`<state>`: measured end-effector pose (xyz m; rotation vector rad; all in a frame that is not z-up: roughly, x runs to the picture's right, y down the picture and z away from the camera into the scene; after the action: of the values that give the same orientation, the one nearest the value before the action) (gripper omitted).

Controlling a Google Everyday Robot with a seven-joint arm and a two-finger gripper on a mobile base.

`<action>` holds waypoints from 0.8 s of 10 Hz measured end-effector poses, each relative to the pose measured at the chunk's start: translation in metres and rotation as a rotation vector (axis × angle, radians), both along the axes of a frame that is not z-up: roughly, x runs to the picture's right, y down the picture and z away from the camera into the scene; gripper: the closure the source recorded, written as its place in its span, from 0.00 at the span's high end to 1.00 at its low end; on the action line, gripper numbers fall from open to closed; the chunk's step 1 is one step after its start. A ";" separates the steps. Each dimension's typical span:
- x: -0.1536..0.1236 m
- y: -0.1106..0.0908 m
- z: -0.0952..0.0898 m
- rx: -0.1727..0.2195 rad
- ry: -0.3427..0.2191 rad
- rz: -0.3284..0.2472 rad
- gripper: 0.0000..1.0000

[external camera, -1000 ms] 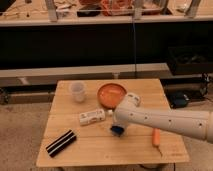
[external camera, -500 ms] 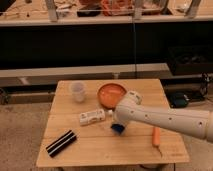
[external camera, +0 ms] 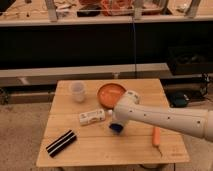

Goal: Wipe the white sponge on the table

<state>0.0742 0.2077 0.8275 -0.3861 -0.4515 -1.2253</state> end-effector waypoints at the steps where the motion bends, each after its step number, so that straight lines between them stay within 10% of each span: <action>1: 0.012 0.002 0.002 -0.020 0.000 0.034 0.04; 8: 0.042 0.031 -0.007 -0.109 0.013 0.139 0.04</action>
<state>0.1161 0.2384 0.8202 -0.4476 -0.5268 -1.0661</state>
